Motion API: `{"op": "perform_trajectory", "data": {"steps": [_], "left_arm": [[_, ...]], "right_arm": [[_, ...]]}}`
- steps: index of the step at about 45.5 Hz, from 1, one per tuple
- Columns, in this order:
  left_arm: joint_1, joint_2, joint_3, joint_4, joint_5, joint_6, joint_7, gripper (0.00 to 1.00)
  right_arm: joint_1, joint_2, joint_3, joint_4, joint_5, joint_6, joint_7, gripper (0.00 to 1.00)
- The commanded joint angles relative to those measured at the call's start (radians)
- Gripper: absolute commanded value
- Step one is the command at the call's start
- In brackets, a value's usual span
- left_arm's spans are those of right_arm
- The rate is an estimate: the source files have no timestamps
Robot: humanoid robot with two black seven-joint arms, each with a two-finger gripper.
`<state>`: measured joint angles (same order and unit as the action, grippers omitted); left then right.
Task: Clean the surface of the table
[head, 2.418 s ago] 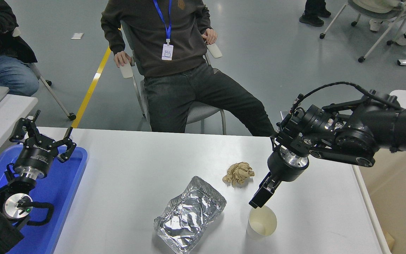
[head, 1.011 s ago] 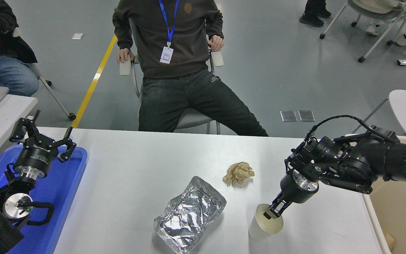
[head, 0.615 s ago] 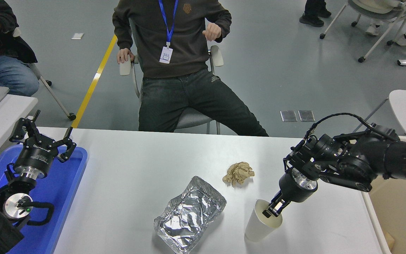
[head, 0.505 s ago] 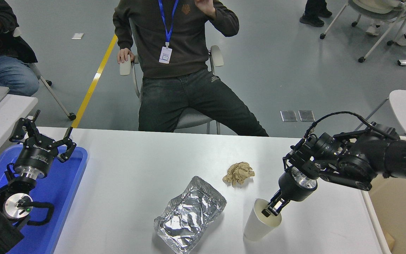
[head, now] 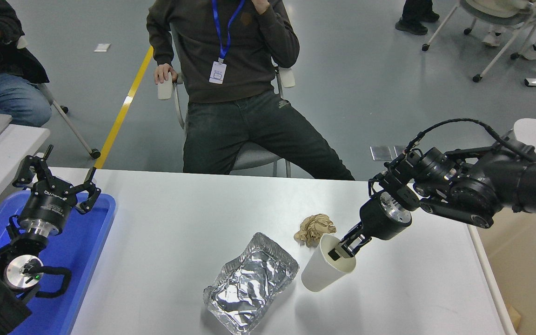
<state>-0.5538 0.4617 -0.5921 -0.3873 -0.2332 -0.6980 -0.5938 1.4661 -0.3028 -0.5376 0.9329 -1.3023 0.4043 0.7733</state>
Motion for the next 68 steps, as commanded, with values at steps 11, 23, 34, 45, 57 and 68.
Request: {"op": "perform_trajectory", "data": {"steps": [11,23,34,45,57,68], "left_arm": [[0.000,0.000,0.000,-0.001,0.000,0.000,-0.001,1.00],[0.000,0.000,0.000,0.001,0.000,0.000,0.000,1.00],[0.000,0.000,0.000,-0.001,0.000,0.000,0.000,1.00],[0.000,0.000,0.000,-0.001,0.000,0.000,0.000,1.00],[0.000,0.000,0.000,0.001,0.000,0.000,0.000,1.00],[0.000,0.000,0.000,0.001,0.000,0.000,0.000,1.00]], "right_arm": [[0.040,-0.019,0.197,-0.031,0.357,-0.016,0.023,0.00],[0.019,-0.021,0.219,-0.247,0.626,-0.035,0.024,0.00],[-0.044,-0.021,0.215,-0.460,0.778,-0.033,0.023,0.00],[-0.144,-0.022,0.217,-0.721,0.801,-0.032,0.011,0.00],[-0.242,-0.029,0.220,-0.927,0.834,-0.032,-0.140,0.00],[-0.308,-0.091,0.245,-0.979,0.925,-0.054,-0.399,0.00]]}}
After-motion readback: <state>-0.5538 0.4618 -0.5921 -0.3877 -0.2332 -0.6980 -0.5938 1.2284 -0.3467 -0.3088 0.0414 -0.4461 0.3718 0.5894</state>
